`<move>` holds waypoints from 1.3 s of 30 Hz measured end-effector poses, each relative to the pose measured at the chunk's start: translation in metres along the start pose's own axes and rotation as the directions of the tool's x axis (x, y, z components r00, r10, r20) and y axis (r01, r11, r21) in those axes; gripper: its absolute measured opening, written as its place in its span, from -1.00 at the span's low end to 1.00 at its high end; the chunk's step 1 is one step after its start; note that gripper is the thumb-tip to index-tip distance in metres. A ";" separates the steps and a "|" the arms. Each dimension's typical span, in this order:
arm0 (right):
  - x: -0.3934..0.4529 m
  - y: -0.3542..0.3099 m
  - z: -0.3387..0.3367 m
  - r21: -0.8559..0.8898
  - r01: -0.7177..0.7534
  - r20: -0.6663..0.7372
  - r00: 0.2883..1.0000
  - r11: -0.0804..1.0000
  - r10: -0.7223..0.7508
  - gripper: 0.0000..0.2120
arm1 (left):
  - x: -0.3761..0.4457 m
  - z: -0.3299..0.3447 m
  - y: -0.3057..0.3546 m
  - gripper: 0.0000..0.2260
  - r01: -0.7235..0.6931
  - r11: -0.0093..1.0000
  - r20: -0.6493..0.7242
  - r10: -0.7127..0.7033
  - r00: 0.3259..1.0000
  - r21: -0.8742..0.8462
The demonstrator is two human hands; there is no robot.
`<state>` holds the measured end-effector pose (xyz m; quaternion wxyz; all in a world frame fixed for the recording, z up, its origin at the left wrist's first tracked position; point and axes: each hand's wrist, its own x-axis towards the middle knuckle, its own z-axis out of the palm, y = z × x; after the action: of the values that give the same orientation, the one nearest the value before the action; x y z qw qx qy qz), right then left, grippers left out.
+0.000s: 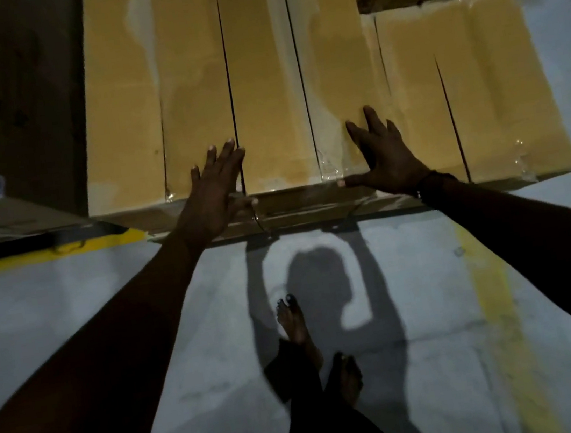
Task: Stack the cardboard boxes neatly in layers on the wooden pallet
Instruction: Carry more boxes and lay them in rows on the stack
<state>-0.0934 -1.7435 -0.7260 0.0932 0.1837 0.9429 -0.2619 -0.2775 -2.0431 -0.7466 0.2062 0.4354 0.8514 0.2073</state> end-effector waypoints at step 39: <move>-0.001 -0.010 -0.025 -0.115 -0.112 0.147 0.981 0.987 0.128 0.01 | 0.015 -0.039 0.030 -0.07 0.137 0.989 0.206 -0.148 0.967 0.064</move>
<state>-0.0982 -1.7383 -0.6999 0.1911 0.2141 0.9326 -0.2188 -0.2859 -2.0216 -0.7010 0.2987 0.3976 0.8587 0.1240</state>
